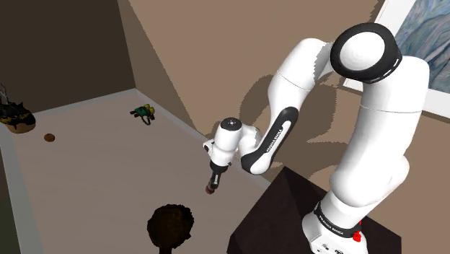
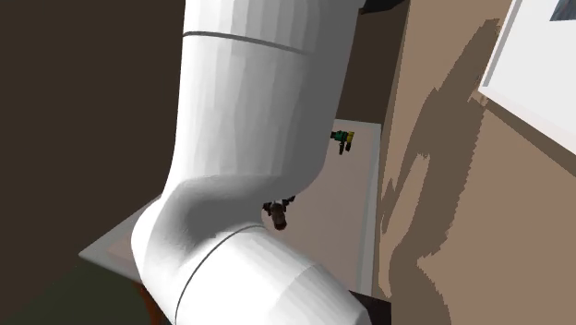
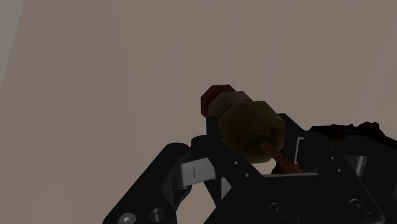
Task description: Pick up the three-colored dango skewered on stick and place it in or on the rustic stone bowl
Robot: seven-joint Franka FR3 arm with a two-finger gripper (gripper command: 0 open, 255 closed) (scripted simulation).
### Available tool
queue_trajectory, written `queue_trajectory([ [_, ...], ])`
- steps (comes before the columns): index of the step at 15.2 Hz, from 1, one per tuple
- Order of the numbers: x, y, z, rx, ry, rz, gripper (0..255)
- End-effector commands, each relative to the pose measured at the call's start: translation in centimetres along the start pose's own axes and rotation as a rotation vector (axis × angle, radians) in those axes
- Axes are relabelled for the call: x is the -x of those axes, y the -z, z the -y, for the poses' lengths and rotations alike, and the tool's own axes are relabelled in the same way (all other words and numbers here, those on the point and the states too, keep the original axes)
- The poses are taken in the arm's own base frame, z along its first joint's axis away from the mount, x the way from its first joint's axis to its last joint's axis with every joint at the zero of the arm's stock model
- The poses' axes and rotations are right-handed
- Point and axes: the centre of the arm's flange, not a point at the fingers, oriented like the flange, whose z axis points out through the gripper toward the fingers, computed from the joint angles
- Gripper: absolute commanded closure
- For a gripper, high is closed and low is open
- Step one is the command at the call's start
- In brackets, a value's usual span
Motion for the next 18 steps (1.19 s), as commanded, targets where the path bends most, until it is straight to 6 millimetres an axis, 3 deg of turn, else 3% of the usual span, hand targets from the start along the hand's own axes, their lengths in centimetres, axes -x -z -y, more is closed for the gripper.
queue_trajectory([
  [1, -0.2, 1.0, 0.0, 0.000, 0.000, 0.001, 255],
  [4, -0.3, 2.1, -0.1, 0.000, 0.000, 0.001, 255],
  [18, -12.2, 2.2, 14.1, 0.000, 0.000, 0.001, 255],
])
